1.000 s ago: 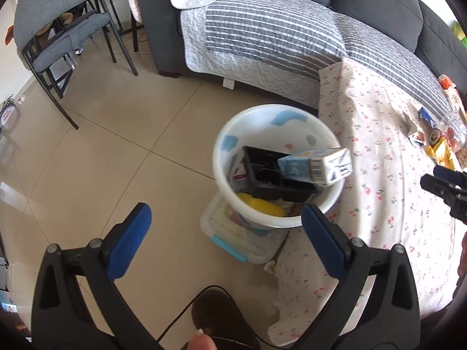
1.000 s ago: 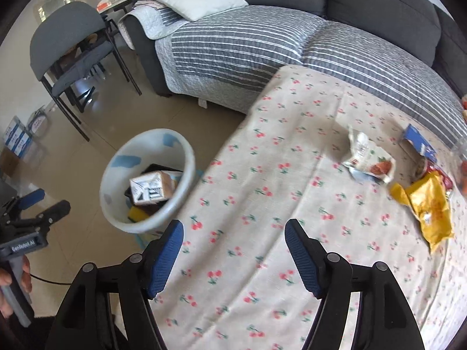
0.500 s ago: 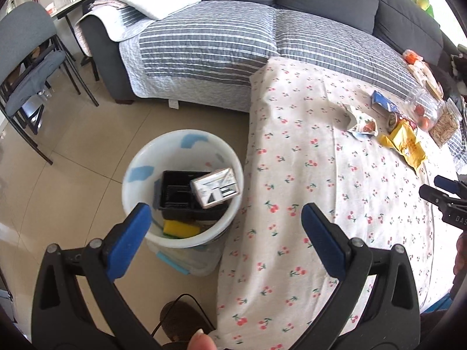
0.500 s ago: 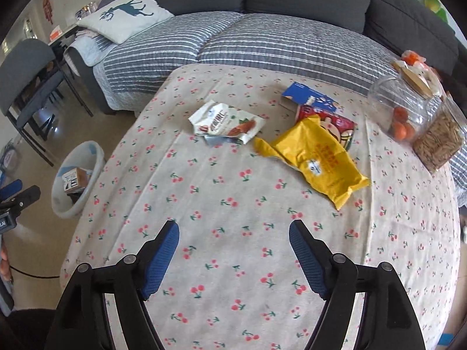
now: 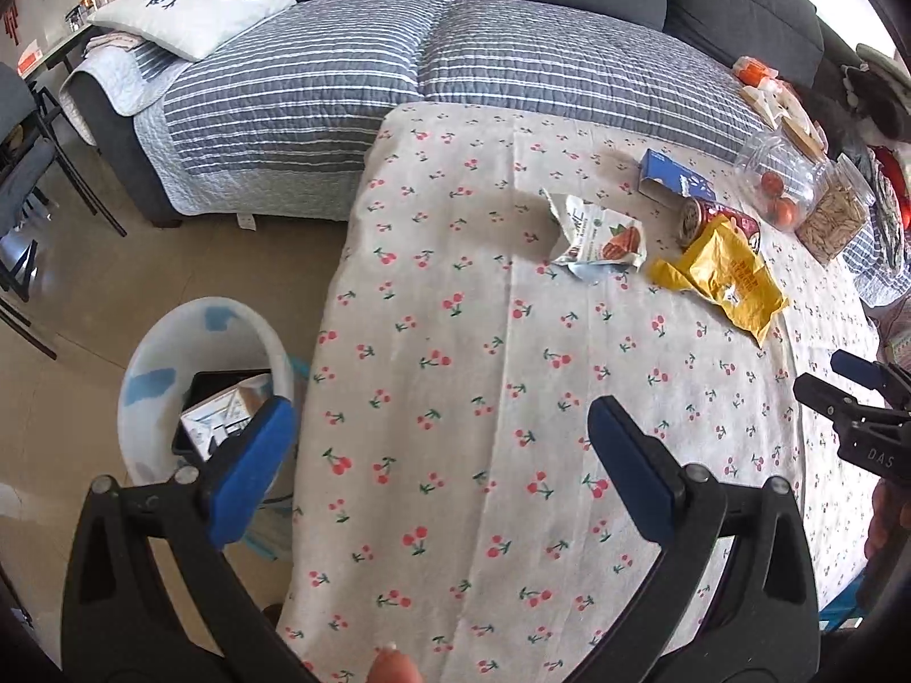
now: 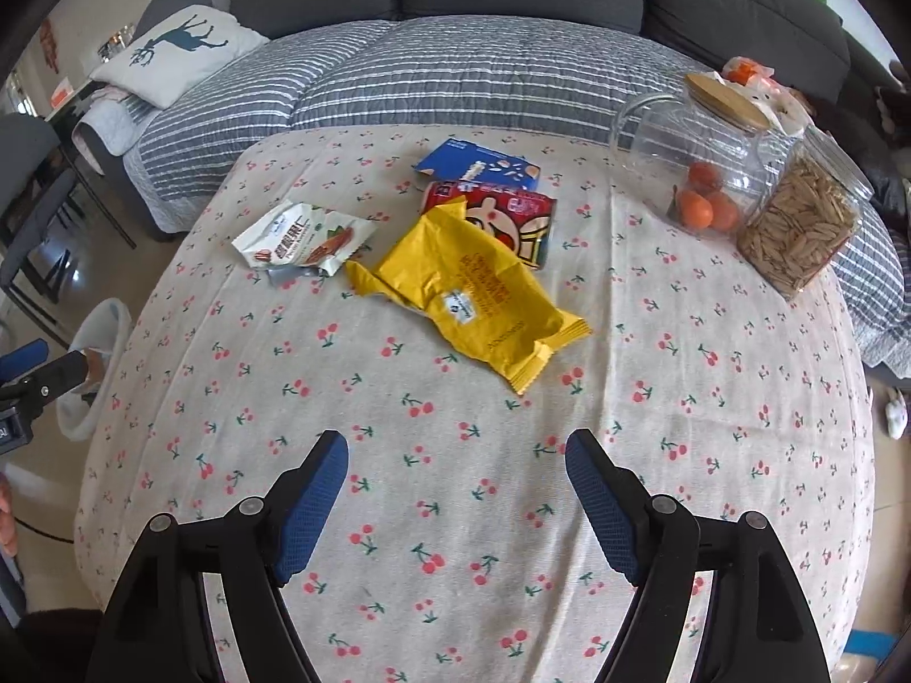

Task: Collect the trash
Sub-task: 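Grasp the white nut snack packet on the table with the left gripper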

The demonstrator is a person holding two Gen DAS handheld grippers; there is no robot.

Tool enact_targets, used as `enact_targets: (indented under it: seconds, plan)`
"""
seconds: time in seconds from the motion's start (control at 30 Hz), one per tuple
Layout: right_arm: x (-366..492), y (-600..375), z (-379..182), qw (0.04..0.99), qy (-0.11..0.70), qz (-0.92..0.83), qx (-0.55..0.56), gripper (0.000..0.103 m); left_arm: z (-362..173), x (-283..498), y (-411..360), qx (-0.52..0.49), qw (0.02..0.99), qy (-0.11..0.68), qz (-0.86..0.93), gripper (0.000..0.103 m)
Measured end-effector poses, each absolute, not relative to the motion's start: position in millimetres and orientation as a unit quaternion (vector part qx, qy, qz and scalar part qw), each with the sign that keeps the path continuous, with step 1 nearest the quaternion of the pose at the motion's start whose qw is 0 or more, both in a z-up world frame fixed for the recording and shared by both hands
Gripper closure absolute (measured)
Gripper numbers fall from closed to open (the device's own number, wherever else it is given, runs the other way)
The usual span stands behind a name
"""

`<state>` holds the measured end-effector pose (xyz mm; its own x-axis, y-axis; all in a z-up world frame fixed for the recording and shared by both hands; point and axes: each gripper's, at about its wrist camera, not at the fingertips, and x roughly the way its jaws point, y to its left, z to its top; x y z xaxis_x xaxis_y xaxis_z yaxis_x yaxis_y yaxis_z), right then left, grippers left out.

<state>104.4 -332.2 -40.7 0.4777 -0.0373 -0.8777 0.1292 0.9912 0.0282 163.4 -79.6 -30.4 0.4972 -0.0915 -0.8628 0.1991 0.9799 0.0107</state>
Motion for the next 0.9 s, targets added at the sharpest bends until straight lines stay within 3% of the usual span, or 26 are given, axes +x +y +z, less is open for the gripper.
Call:
enact_targets:
  seconds: [0.5,0.7,0.9]
  plan:
    - [81.6,-395.5,-45.1,0.853,0.513,-0.082,0.050,0.022,-46.4,216.5,-144.4,0.039,0.858,0.500,-0.114,0.002]
    - [80.4,-413.2,-49.0,0.849,0.516,-0.094,0.069,0.022,-55.9,233.8,-164.9,0.032,0.853,0.503,-0.135,0.018]
    - [79.5,-421.2,-53.2,0.846,0.520,-0.100,0.072,0.022,-73.1,241.6,-181.4,0.028,0.840,0.521,-0.153,0.045]
